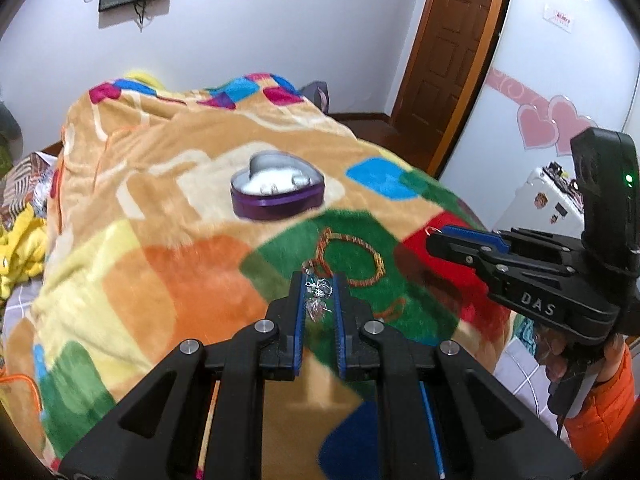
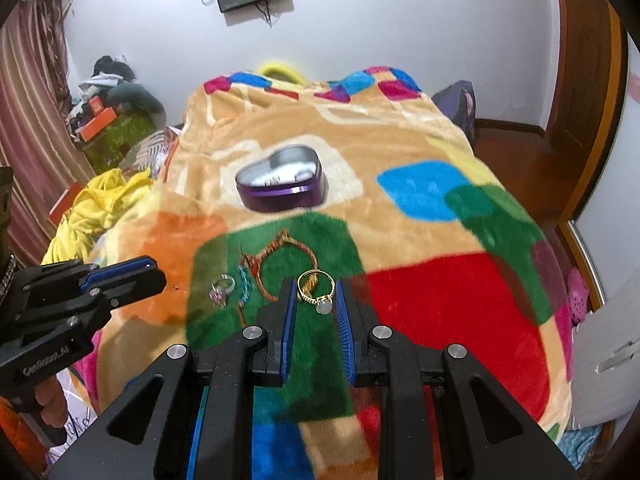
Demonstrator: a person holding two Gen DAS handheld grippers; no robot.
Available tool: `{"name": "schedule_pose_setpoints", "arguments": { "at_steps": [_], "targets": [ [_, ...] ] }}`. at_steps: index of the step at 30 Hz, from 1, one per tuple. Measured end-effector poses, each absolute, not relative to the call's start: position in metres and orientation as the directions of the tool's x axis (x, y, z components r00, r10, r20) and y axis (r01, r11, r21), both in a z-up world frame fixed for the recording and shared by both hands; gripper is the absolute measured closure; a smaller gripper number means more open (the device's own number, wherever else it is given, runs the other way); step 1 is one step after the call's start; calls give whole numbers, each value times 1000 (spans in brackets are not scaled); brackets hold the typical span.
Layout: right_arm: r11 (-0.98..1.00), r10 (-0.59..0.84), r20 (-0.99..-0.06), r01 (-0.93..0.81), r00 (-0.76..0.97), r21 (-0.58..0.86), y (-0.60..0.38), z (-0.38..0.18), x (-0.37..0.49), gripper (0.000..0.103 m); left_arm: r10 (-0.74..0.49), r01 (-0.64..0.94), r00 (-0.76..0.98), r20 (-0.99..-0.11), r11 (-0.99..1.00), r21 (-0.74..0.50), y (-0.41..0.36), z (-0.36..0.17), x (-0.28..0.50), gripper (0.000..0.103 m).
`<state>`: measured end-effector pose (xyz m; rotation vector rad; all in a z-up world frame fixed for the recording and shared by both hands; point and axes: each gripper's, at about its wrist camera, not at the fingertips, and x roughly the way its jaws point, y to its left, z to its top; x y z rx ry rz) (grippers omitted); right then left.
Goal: Organize jewelry
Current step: 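Grasp a gold ring with the right gripper while the left grasps a silver drop earring, then carry both held pieces over the heart tin and lower them inside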
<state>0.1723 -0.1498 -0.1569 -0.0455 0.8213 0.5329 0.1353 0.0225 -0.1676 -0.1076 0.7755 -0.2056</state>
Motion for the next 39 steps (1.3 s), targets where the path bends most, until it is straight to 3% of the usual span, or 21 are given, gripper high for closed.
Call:
{"name": "schedule_pose_setpoints", "arguments": {
  "at_steps": [20,39],
  "targets": [
    [836,499,-612,-528,614,152,-122,-119,198,85,-191,118,780,-596,980,-159,48,-132,188,92],
    [816,518,-619,-558,590,151,-98,-127,246,85,-193,113,775,-602,979,-168,62,-144,246,92]
  ]
}}
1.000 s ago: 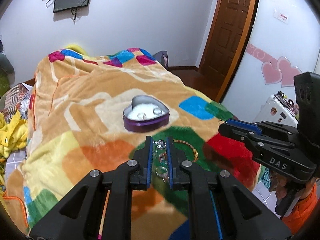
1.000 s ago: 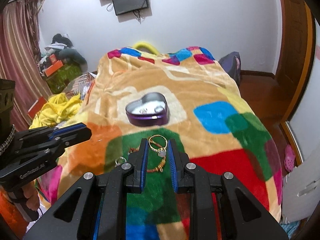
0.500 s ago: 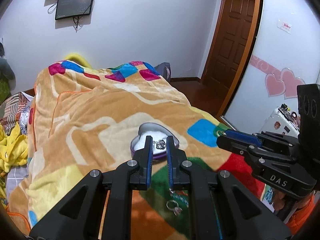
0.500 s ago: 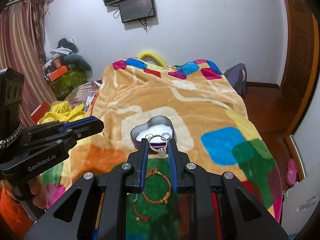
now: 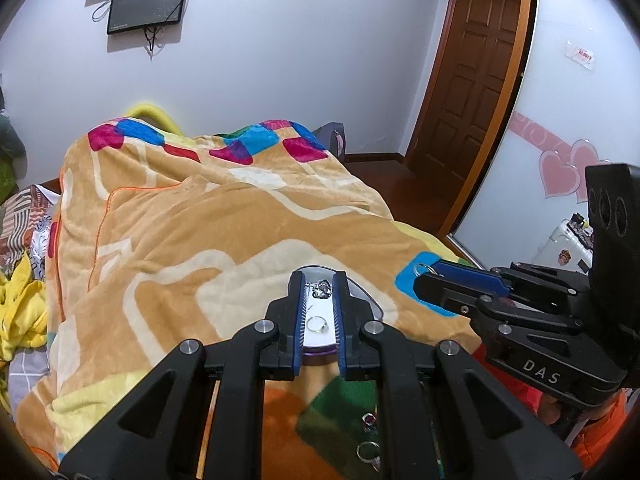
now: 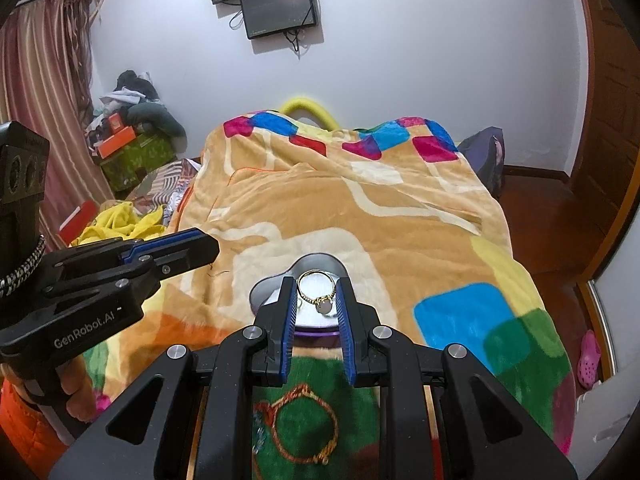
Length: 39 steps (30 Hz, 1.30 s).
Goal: Organize jewelry
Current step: 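Carry both held pieces over the heart tin and lower them inside, then open both grippers to release the pieces into the tin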
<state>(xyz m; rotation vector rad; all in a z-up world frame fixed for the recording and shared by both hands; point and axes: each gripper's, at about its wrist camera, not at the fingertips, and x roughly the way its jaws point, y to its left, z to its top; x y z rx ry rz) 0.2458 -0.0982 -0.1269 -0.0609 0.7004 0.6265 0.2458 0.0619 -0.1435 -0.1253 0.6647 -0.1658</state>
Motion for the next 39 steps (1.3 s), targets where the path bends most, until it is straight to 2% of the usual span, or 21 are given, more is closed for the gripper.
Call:
{"name": "schedule_pose_setpoints", "arguments": {
  "at_steps": [9,24,39],
  "targets": [
    [805,522,-648,-571,555,160,-89,-138,274,85,-205,118,737,-644,977,-176,62,-163,270,92],
    [747,546,-736,-631,400,211,-71,-166,314,85,-220,159,675,-704,976,-152,61,-188,287,92],
    [737,515,-778,-649,359,189,-64,-166,317,84,-216,139,677,-704,976,-165,67,-180,280,91]
  ]
}}
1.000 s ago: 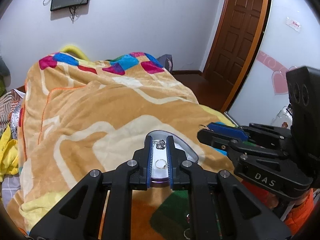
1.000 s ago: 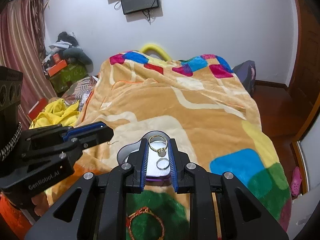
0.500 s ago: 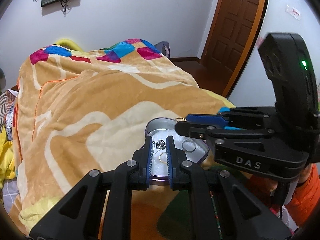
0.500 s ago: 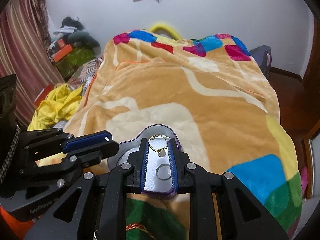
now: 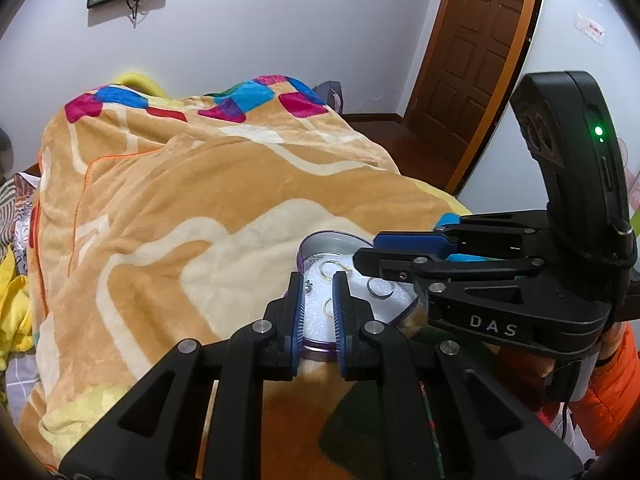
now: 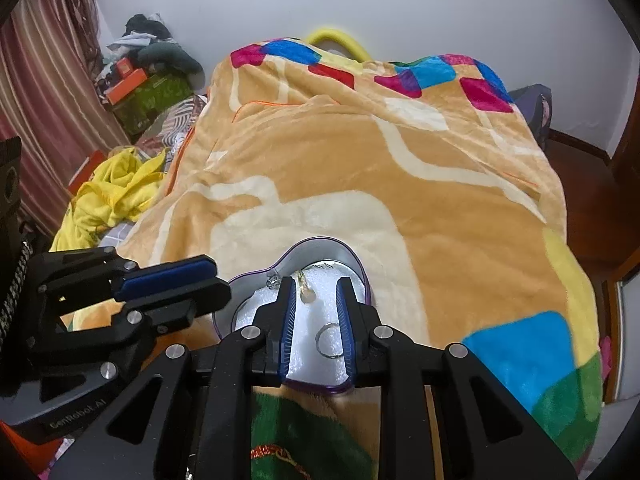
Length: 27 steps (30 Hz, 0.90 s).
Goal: Organize jewelry
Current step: 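Open both grippers to release the pieces into the tin, then move both grippers back toward the bracelets and remaining jewelry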
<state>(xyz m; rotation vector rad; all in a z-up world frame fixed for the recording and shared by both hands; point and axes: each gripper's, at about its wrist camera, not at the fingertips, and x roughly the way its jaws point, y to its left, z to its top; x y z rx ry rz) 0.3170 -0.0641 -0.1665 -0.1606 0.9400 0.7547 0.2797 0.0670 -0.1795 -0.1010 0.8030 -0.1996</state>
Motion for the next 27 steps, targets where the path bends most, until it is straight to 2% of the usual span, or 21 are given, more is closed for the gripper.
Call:
{"name": "schedule_pose_setpoints", "arguments": {
  "at_steps": [4,7,9,11,12,27],
  "targets": [
    [744,505,-772,-648,385,163,-66,-157,309,83,-205,128,697,-687,978,-162,70,-167,270,81],
    [749,502,-759,-647,415,141,-69,-146,298,81,-204,128,711,-673,979,-161,70,-156,261,80],
    [756,500,-749,-641,435,132,-72,-139,292,77,-197,126,722,-663,980,-155,70,-149,254,76],
    [764,499,-733,-635,463,119,-77,-129,283,67,-183,120,738,-650,983,-141,70,-140,245,70],
    [768,498,-725,-631,476,114,-79,-125,279,66,-177,119,746,-642,984,-134,69,-136,240,69],
    [811,482,-646,-580,592,73,-107,-94,214,64,-127,100,791,-598,992,-78,59,-107,179,63]
  ]
}}
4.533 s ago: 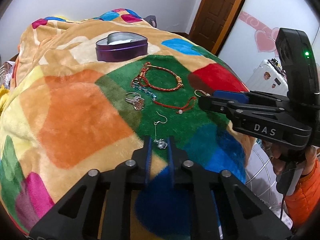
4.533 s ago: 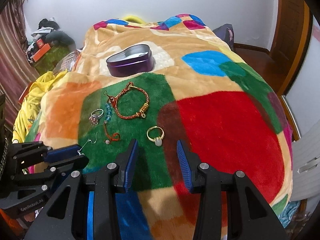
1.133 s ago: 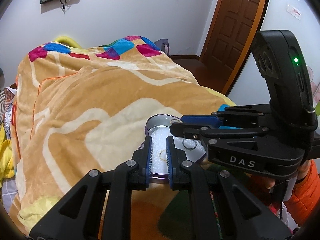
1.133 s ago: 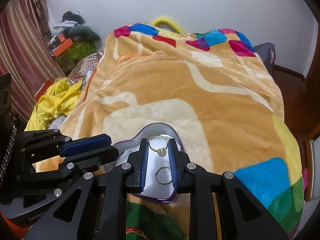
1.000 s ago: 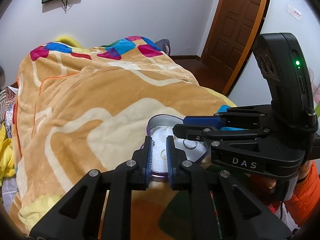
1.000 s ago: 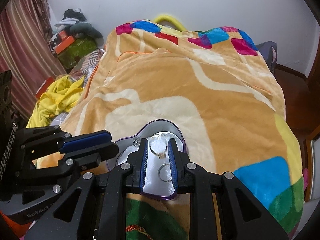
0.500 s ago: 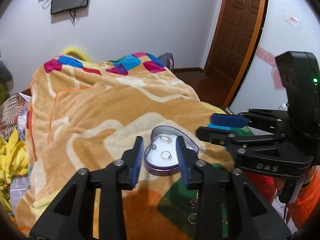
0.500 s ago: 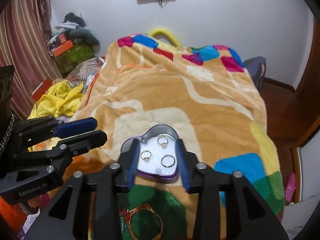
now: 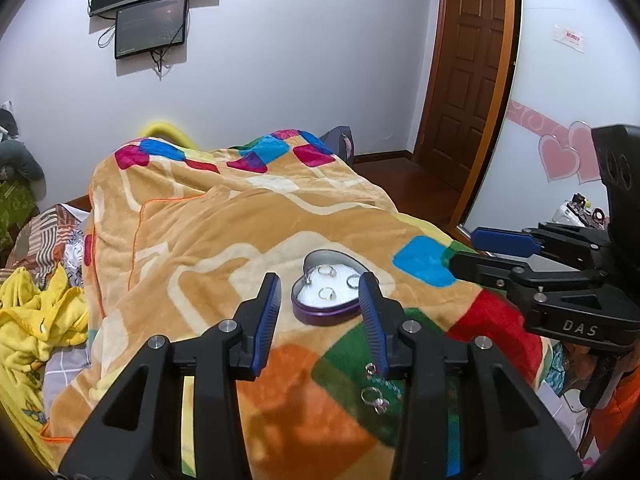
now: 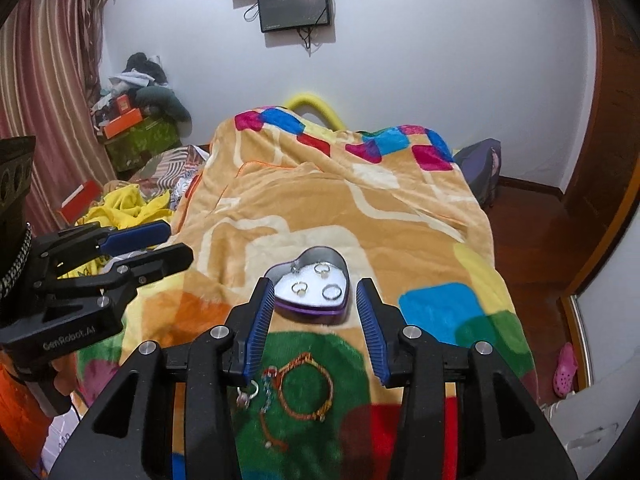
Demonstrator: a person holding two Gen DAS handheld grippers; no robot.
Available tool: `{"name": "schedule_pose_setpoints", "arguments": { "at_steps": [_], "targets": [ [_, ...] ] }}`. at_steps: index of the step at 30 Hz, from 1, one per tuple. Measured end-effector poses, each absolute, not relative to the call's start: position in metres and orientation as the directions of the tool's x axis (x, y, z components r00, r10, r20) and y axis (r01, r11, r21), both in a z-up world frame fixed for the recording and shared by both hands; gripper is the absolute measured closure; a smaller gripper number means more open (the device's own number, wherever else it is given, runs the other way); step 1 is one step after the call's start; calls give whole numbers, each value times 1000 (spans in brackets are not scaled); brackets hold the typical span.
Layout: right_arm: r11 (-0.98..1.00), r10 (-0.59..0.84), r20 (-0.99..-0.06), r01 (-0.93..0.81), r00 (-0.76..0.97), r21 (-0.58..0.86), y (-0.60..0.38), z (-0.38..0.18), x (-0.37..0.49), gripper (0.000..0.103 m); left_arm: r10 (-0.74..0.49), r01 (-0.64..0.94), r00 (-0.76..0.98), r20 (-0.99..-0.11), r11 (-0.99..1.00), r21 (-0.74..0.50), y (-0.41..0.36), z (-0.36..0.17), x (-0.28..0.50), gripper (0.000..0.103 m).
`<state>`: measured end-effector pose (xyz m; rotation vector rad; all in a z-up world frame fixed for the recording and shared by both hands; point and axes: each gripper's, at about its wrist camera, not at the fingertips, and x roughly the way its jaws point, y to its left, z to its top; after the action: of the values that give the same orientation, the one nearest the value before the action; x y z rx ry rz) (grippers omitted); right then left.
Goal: Organize jewelry
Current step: 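Move both grippers back toward the bracelets and remaining jewelry, then grasp a red-string earring with the right gripper while the left grasps a silver stone ring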
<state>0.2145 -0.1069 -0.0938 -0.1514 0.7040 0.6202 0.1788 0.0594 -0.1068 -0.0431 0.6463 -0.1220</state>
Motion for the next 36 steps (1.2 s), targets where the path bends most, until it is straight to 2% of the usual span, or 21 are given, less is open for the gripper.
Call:
{"name": "schedule_pose_setpoints", "arguments": {
  "at_steps": [7,17,26,31,36],
  "targets": [
    [825,485,-652,-553,582,120,-120,-105,195,64,-135,94,779,-613,991,-100,62,-114,162,62],
    [849,443,-715,-508,541,142,-133,-143,173,64,-168,98,689,-705,985,-139,53,-161,147,62],
    [861,431,-770,-470,471,195,-148,-178,165,64,-256,171,578,-775,967,-191,21,-207,146,62],
    [871,421,-770,-450,479,196,-156,-181,165,64,-267,184,543,-796,963,-197,11,-224,155,74],
    [869,425,-766,-453,482,197,-158,-181,164,64,-262,144,544,-797,965,-219,14,-231,165,81]
  ]
}}
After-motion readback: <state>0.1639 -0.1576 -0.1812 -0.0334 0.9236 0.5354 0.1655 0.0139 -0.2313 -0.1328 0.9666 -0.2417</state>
